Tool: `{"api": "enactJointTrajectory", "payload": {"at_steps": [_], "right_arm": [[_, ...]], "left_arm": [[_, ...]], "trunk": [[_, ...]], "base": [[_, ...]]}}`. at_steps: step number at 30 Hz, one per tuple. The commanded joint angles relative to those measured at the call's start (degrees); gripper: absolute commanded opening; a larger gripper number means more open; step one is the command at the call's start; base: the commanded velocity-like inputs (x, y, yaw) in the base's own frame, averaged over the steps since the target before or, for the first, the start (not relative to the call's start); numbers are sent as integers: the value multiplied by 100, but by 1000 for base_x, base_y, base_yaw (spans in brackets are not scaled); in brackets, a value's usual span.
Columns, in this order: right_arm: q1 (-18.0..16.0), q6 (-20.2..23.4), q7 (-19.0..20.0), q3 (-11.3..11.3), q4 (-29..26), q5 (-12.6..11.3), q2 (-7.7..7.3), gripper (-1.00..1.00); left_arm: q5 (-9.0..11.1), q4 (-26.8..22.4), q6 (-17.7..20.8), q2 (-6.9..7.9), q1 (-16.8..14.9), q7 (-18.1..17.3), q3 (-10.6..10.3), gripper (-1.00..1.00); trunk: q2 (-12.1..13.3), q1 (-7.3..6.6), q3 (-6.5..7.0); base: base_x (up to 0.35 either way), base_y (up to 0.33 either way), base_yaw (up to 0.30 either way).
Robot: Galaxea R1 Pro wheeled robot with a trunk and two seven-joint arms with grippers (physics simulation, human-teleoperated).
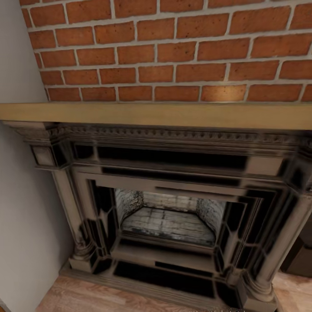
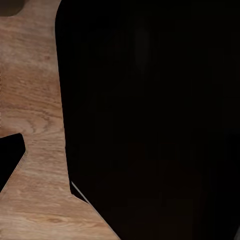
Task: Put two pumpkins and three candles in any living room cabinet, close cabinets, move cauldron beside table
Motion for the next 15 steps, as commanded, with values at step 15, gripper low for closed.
{"api": "enactJointTrajectory", "payload": {"at_steps": [15], "right_arm": [[-1, 0, 0, 2, 0, 0, 0, 100]], "left_arm": [[0, 0, 0, 0, 1, 0, 0, 100]], "trunk": [[0, 0, -29]], "base": [[0, 0, -278]]}}
